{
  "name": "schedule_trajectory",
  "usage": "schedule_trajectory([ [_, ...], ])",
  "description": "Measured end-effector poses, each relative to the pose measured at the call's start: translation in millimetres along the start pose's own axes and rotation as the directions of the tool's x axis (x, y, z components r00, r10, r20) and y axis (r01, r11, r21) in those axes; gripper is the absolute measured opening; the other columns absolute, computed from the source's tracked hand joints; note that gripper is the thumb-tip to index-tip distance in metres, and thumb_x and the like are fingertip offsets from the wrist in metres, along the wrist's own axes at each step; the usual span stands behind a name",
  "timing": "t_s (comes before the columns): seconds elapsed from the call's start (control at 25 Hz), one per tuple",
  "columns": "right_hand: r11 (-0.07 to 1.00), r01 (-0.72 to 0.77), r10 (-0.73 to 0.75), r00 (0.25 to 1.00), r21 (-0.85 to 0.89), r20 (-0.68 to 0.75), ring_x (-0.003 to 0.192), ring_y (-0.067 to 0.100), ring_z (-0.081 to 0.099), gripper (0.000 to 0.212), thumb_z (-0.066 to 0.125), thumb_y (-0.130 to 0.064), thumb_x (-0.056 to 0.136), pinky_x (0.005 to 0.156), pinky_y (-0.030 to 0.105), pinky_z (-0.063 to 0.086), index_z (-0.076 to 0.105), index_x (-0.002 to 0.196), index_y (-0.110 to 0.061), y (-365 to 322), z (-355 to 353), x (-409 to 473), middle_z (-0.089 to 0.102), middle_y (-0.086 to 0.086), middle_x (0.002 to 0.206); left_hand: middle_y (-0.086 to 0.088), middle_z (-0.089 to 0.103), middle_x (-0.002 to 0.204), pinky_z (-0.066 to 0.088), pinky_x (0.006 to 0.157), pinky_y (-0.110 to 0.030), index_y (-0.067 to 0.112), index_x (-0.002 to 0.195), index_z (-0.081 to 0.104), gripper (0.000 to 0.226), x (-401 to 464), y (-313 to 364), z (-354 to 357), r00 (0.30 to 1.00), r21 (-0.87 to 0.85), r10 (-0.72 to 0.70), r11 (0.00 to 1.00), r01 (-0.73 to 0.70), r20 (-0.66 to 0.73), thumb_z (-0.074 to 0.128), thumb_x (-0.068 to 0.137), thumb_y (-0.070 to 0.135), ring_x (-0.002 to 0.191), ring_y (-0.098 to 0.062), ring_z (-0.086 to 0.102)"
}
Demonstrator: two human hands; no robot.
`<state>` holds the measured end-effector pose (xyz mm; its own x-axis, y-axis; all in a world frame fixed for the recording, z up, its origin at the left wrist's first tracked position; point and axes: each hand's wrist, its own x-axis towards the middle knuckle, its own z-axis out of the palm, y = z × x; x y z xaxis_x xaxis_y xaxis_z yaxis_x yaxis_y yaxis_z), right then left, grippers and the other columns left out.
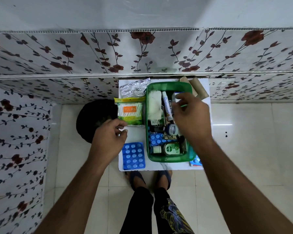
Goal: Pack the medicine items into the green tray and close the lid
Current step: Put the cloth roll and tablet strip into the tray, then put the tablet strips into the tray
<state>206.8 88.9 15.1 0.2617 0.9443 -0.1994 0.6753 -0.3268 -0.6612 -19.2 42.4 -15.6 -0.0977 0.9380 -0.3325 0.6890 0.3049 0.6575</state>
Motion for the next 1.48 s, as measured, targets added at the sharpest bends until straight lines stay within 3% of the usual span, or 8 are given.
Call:
schedule_trajectory([
  [0.16,0.978,-0.202,0.207,0.960,0.044,-0.191,0.071,0.014,0.066,0.010,0.065,-0.023,0.086,0.066,0.022,0.044,0.069,0.095,-0.020,53,-53,-33,0.067,-0.004,0.082,0.000,0.057,0.097,0.047,0.070,-0.031,0.023,0.105,0.061,0.033,-24,-22,15,0.983,0.164,-0.161,0.976,0.145,0.091,0.077,0.076,0.028,0.082,-0.016,0.061],
  [0.4,0.858,-0.486,0.501,0.863,-0.165,0.067,0.098,0.028,0.064,0.060,0.080,-0.033,0.075,0.081,0.038,0.052,0.054,0.128,-0.021,140,-32,-63,0.062,0.013,0.120,-0.004,0.045,0.109,0.050,0.073,-0.040,0.023,0.110,0.053,0.057,-41,-39,41,0.980,0.291,-0.187,0.943,0.161,0.064,0.085,0.064,0.033,0.094,-0.027,0.057],
  [0.52,0.846,-0.524,0.530,0.846,-0.096,0.054,0.089,0.022,0.063,0.057,0.079,-0.027,0.077,0.066,0.029,0.046,0.055,0.127,-0.020,147,-26,-63,0.068,0.007,0.113,-0.003,0.046,0.101,0.048,0.069,-0.039,0.022,0.098,0.055,0.048,-39,-43,46,0.990,0.290,-0.135,0.950,0.114,0.051,0.087,0.062,0.027,0.089,-0.027,0.055],
  [0.8,0.828,-0.561,0.560,0.827,0.020,0.045,0.083,0.020,0.061,0.040,0.081,-0.021,0.075,0.058,0.025,0.042,0.058,0.108,-0.017,146,-31,-63,0.065,0.000,0.096,0.003,0.057,0.072,0.044,0.059,-0.038,0.024,0.078,0.046,0.037,-37,-42,30,0.983,0.113,-0.170,0.981,0.161,0.075,0.082,0.070,0.016,0.066,-0.019,0.053],
  [1.04,0.841,-0.512,0.503,0.859,0.177,0.097,0.084,0.023,0.062,0.021,0.077,-0.011,0.078,0.062,0.027,0.043,0.058,0.085,-0.015,143,-56,-58,0.067,0.002,0.088,0.029,0.066,0.076,0.045,0.062,-0.006,0.033,0.077,0.061,0.040,-31,1,-38,0.990,-0.144,-0.142,0.980,0.137,-0.022,0.073,0.075,-0.005,0.064,0.007,0.060],
  [1.16,0.820,-0.494,0.496,0.865,0.289,0.072,0.083,0.026,0.065,0.022,0.075,-0.008,0.079,0.067,0.032,0.047,0.060,0.082,-0.024,136,-74,-53,0.069,0.004,0.090,0.016,0.069,0.083,0.052,0.064,-0.014,0.031,0.083,0.063,0.037,-26,58,-39,1.000,-0.272,-0.016,0.962,0.015,-0.001,0.072,0.076,-0.004,0.068,0.000,0.064],
  [1.32,0.819,-0.392,0.426,0.905,0.419,0.014,0.080,0.022,0.064,0.028,0.072,-0.002,0.080,0.061,0.030,0.048,0.063,0.081,-0.028,112,-95,-45,0.065,-0.001,0.085,0.009,0.062,0.081,0.045,0.060,-0.020,0.031,0.086,0.059,0.026,-13,106,21,0.965,-0.040,0.164,0.987,-0.159,0.204,0.071,0.081,0.009,0.064,-0.001,0.057],
  [1.48,0.819,-0.332,0.380,0.925,0.467,-0.008,0.080,0.020,0.066,0.027,0.072,-0.003,0.081,0.060,0.028,0.049,0.064,0.081,-0.029,96,-105,-37,0.065,-0.002,0.086,0.000,0.062,0.087,0.040,0.059,-0.026,0.023,0.094,0.061,0.019,-4,106,72,0.941,0.114,0.138,0.977,-0.181,0.309,0.070,0.082,0.012,0.076,-0.016,0.058],
])
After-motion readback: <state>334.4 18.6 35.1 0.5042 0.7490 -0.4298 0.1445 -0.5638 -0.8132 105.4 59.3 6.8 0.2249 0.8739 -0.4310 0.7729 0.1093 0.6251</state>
